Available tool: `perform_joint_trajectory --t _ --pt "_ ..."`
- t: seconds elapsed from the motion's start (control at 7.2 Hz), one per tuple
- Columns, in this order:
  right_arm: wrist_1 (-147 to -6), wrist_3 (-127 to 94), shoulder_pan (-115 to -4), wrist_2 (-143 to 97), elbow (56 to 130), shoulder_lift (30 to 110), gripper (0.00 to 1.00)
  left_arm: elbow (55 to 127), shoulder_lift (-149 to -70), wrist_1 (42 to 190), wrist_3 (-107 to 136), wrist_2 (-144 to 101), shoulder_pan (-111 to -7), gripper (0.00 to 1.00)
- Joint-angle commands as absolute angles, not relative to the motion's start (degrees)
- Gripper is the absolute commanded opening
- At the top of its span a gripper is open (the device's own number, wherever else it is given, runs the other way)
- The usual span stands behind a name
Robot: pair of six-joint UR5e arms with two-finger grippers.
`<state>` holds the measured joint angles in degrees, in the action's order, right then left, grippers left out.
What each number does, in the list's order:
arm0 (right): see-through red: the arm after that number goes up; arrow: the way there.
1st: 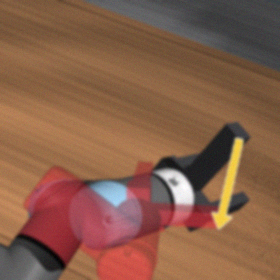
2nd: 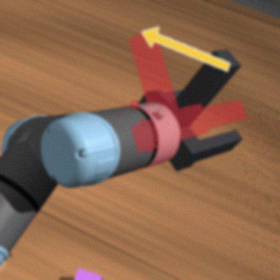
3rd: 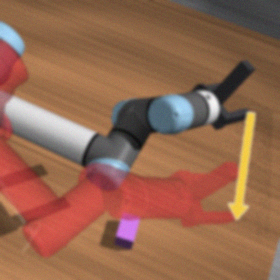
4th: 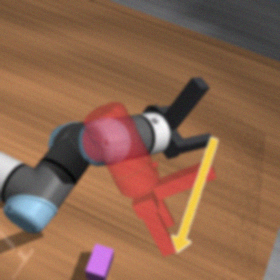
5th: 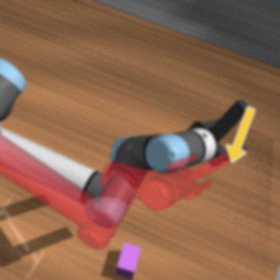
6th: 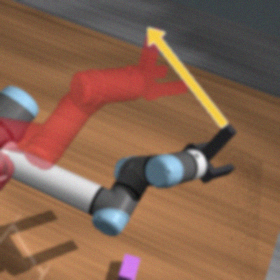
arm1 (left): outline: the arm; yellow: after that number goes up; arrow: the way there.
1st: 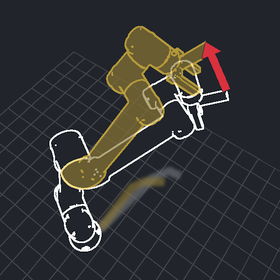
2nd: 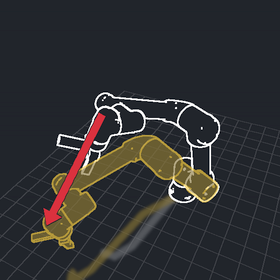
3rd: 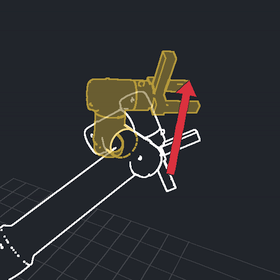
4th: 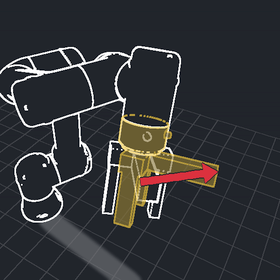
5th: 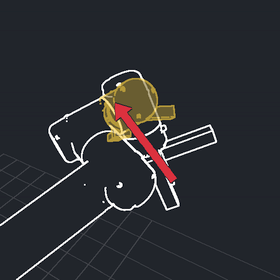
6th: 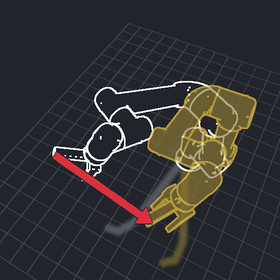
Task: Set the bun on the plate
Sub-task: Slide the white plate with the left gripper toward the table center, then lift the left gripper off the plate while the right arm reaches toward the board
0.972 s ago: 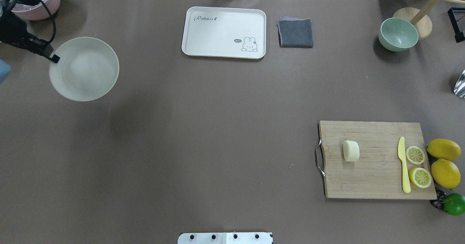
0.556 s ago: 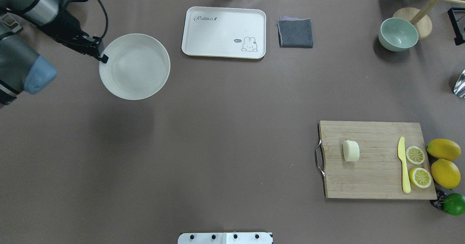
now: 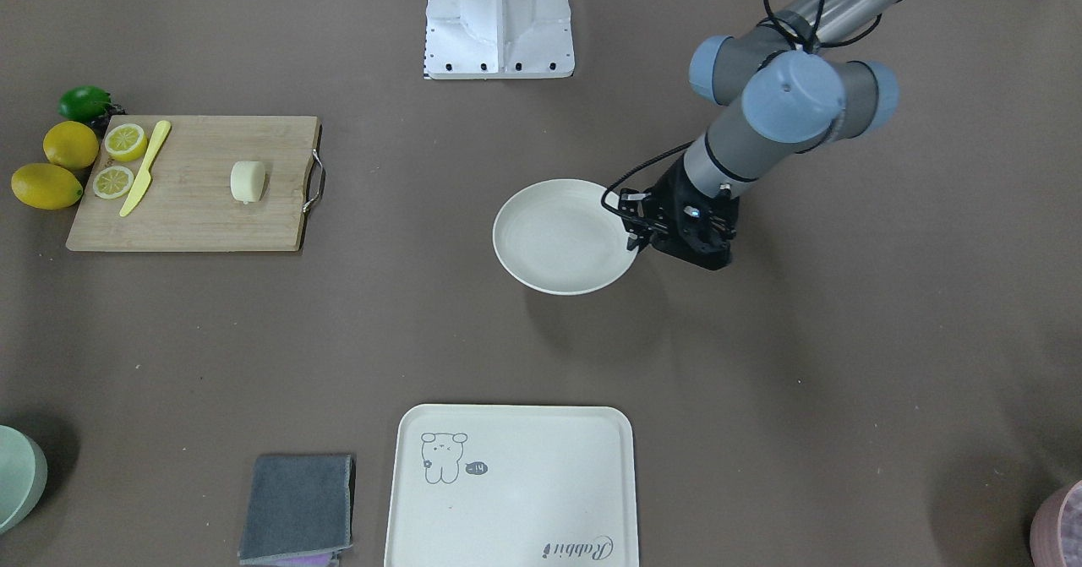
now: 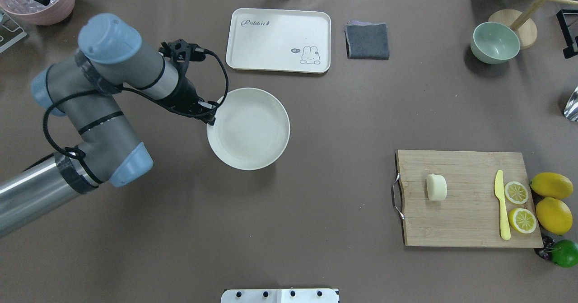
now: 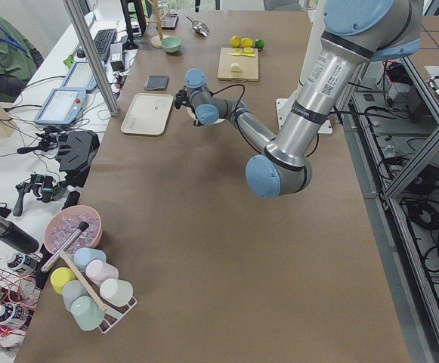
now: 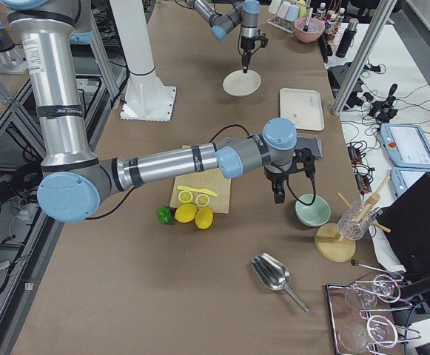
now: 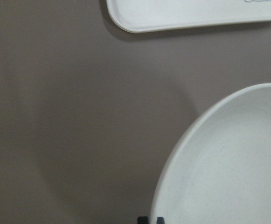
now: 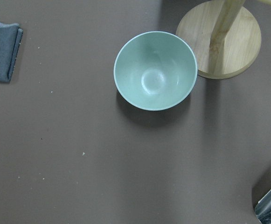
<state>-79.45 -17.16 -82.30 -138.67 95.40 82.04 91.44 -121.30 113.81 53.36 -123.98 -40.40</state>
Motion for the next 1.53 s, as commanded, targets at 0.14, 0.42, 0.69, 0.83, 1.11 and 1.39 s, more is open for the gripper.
perform_joint_trajectory --t 0.14,0.42,0.69,0.83,1.11,1.39 --pt "-79.4 -17.1 -81.5 -138.6 95.3 81.9 1.00 91.0 -124.0 114.6 58.8 -118.7 -32.4 0.00" --pt "-79.4 -17.1 -81.5 -138.6 95.4 81.9 1.00 90.6 -125.1 114.7 60.4 -118.7 -32.0 0.33" --pt "-79.3 -17.1 -80.6 -138.6 96.0 81.7 1.00 90.6 -125.3 114.9 59.9 -118.2 -33.6 0.97" --pt "-79.3 -17.2 -79.3 -138.6 96.0 80.6 1.00 91.4 -125.6 114.8 59.9 -118.4 -36.9 0.97" --pt "-79.2 -17.0 -75.3 -138.4 96.3 78.1 1.00 92.4 -125.2 115.0 55.4 -119.2 -45.7 0.97" --pt "-79.3 -18.7 -70.2 -138.7 96.5 76.6 1.00 92.1 -121.0 114.3 45.7 -126.9 -58.2 0.97"
